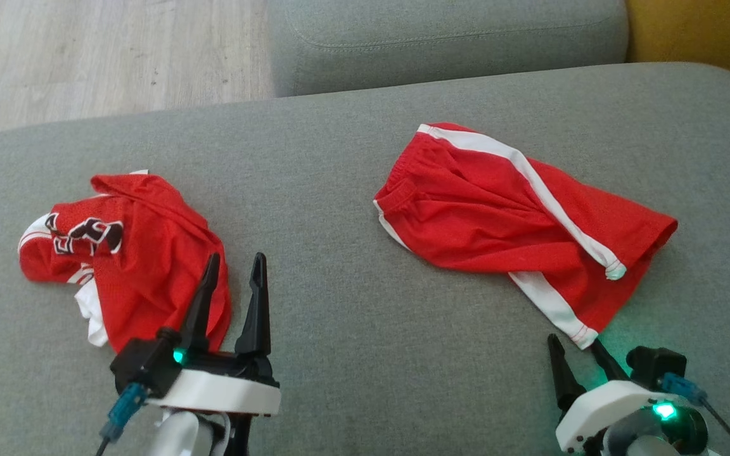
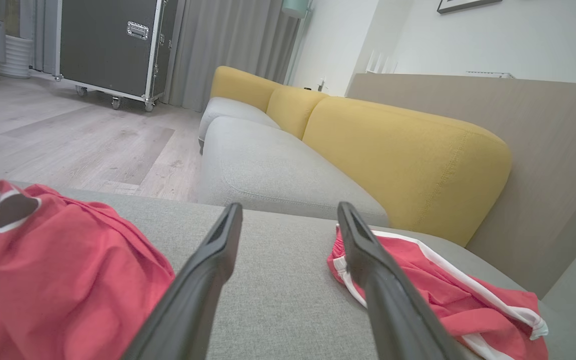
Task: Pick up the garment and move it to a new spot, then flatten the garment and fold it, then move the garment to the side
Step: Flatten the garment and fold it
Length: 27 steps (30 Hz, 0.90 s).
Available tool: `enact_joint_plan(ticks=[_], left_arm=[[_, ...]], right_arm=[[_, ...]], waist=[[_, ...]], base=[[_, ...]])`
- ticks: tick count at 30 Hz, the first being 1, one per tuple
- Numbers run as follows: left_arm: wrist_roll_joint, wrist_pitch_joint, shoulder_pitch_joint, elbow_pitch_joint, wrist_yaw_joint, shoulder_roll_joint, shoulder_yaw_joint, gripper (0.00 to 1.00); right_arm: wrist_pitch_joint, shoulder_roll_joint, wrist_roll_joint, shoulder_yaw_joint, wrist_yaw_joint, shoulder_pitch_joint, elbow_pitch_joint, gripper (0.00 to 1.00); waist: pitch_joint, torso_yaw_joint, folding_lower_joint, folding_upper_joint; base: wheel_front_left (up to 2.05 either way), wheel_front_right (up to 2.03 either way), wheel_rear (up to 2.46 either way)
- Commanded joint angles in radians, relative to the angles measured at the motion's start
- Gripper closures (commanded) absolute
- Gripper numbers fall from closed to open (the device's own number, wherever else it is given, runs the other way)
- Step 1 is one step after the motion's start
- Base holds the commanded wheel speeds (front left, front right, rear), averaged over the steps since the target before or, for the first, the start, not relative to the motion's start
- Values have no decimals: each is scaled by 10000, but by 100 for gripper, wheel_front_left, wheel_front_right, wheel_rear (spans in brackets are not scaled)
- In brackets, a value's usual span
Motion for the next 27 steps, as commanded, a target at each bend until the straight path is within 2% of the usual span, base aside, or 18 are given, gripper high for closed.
enact_joint_plan(ticks=[1, 20, 21, 22, 23, 24, 25, 27], left_arm=[[94, -95, -421, -297, -19, 5, 302, 0], [33, -95, -335, -303, 46, 5, 308, 0], [26, -95, -328, -304, 51, 5, 301, 0], [22, -95, -323, -305, 56, 5, 294, 0], [22, -95, -323, -305, 56, 5, 294, 0], [19, -95, -320, -306, 61, 5, 287, 0], [17, -95, -319, -306, 65, 5, 280, 0], [18, -95, -319, -311, 73, 5, 270, 0]], right_arm=[[-117, -32, 83, 354, -7, -327, -27, 0], [-897, -32, 178, 421, -7, -783, 446, 0], [-919, -32, 171, 408, -7, -790, 464, 4], [-941, -32, 159, 387, -7, -801, 484, 47], [-941, -32, 159, 387, -7, -801, 484, 47], [-968, -32, 141, 354, -7, -816, 501, 70], [-1002, -32, 121, 312, -7, -836, 511, 100], [-1079, -32, 96, 249, -7, -881, 508, 100]], waist=[[1, 4, -1, -1], [-136, -67, -1, -1], [-143, -68, -1, -1], [-147, -68, -1, -1], [-147, -68, -1, -1], [-148, -65, -1, -1], [-147, -61, -1, -1], [-143, -50, -1, -1]], base=[[0, 0, 0], [0, 0, 0], [0, 0, 0], [0, 0, 0], [0, 0, 0], [0, 0, 0], [0, 0, 0], [0, 0, 0]])
